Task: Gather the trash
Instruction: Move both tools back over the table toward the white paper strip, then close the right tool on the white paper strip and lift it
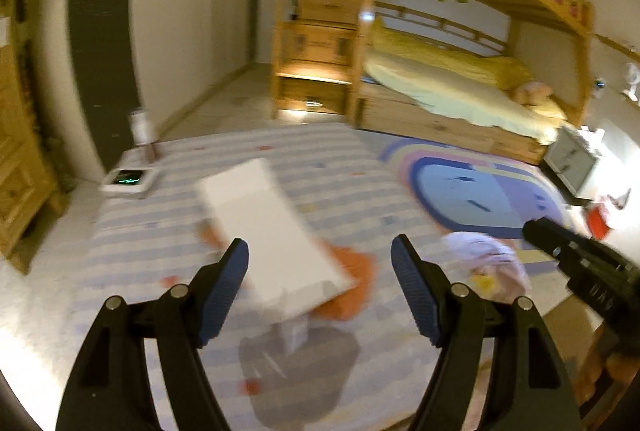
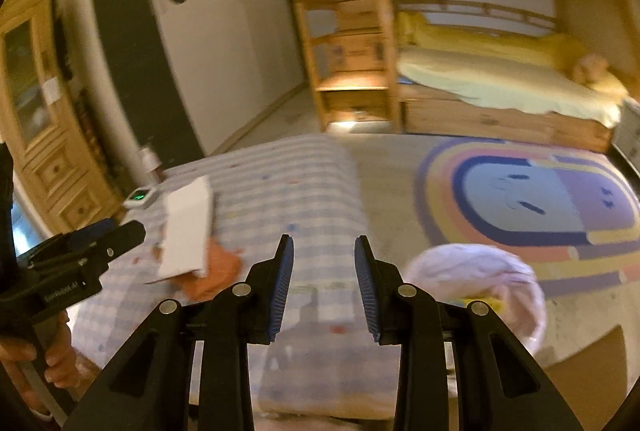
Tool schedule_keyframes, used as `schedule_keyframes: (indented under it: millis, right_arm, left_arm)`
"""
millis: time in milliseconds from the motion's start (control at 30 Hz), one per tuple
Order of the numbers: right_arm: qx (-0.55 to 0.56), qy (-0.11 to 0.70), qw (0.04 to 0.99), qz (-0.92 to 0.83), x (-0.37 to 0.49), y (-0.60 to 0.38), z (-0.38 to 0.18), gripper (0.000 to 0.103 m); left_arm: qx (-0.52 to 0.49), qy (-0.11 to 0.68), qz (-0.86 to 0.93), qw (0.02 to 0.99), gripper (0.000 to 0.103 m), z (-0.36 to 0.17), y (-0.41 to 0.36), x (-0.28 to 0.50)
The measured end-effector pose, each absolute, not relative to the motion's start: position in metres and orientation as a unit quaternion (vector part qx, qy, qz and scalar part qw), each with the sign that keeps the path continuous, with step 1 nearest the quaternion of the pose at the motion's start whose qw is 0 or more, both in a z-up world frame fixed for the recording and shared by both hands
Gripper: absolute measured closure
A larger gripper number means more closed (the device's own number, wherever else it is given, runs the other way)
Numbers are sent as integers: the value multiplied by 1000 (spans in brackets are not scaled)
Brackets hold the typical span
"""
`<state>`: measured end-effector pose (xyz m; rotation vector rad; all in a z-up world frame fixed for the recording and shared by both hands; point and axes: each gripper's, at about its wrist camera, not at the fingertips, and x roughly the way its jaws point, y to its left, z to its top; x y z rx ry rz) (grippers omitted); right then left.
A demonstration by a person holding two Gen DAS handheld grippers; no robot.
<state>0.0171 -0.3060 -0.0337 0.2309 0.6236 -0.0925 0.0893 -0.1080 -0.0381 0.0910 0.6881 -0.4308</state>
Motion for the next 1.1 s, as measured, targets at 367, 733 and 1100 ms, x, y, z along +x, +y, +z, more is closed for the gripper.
schedule_keyframes:
  millis: [367, 733, 1100]
  right_arm:
    - [80, 326, 941, 38, 78, -222, -49, 69]
    - [89, 349, 932, 39, 92, -208, -84, 69]
    - [73, 346, 933, 63, 100, -200, -83, 69]
  left_arm:
    - [17, 353, -115, 928, 31, -68, -14, 105]
    - [3, 373, -120, 920, 31, -90, -11, 121]
    - [-2, 370, -108, 923, 31, -91, -22, 127]
